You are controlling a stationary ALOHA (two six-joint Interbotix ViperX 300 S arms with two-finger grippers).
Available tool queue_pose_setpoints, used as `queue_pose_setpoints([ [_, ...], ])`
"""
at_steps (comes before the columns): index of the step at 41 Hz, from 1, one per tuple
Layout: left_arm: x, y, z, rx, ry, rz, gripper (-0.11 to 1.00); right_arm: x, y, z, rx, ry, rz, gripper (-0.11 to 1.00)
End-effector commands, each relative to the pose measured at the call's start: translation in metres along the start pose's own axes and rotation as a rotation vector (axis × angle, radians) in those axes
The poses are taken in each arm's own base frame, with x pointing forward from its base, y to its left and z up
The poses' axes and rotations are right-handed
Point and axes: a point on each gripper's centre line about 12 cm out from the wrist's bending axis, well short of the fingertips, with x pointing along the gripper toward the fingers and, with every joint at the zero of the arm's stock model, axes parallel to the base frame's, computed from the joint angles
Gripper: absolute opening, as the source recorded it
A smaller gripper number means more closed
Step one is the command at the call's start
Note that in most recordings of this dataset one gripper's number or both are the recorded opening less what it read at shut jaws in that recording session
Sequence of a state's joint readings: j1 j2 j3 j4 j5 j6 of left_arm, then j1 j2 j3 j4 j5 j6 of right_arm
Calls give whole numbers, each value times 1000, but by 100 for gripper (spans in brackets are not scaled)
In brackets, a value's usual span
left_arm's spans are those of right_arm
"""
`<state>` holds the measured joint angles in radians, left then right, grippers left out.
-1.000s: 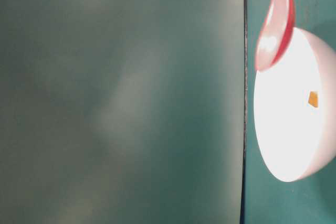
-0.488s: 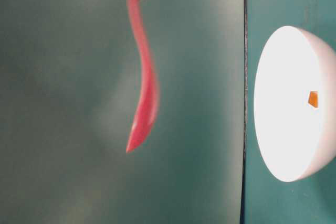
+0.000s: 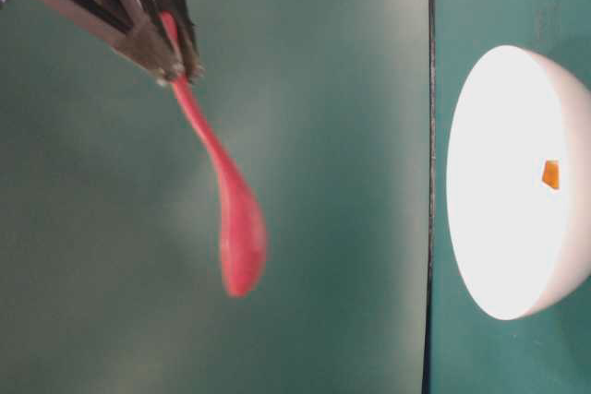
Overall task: Grip the spoon and scoop the red block from the bowl with right arm.
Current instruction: 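Lift the spoon with the right gripper and carry it over the white bowl, then lower the spoon bowl into the white bowl beside the red cube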
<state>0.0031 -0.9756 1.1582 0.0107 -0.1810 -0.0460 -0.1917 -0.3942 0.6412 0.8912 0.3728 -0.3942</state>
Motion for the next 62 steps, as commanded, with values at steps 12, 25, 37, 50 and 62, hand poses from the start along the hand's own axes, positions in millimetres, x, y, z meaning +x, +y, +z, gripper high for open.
queue_pose_setpoints([
  [12,2,-1,10,3,-17,-2,1,25,-19,14,73,267,-61,26],
  [25,2,0,10,3,-17,-1,1,46,-32,15,101,494,-232,26],
  [37,2,0,10,14,-17,-1,1,56,-26,1,24,620,-300,26],
  [50,2,-1,10,17,-17,-2,1,65,-29,-8,1,655,-318,26],
  [62,2,-1,10,17,-15,-2,1,76,-39,-13,-18,673,-339,26],
])
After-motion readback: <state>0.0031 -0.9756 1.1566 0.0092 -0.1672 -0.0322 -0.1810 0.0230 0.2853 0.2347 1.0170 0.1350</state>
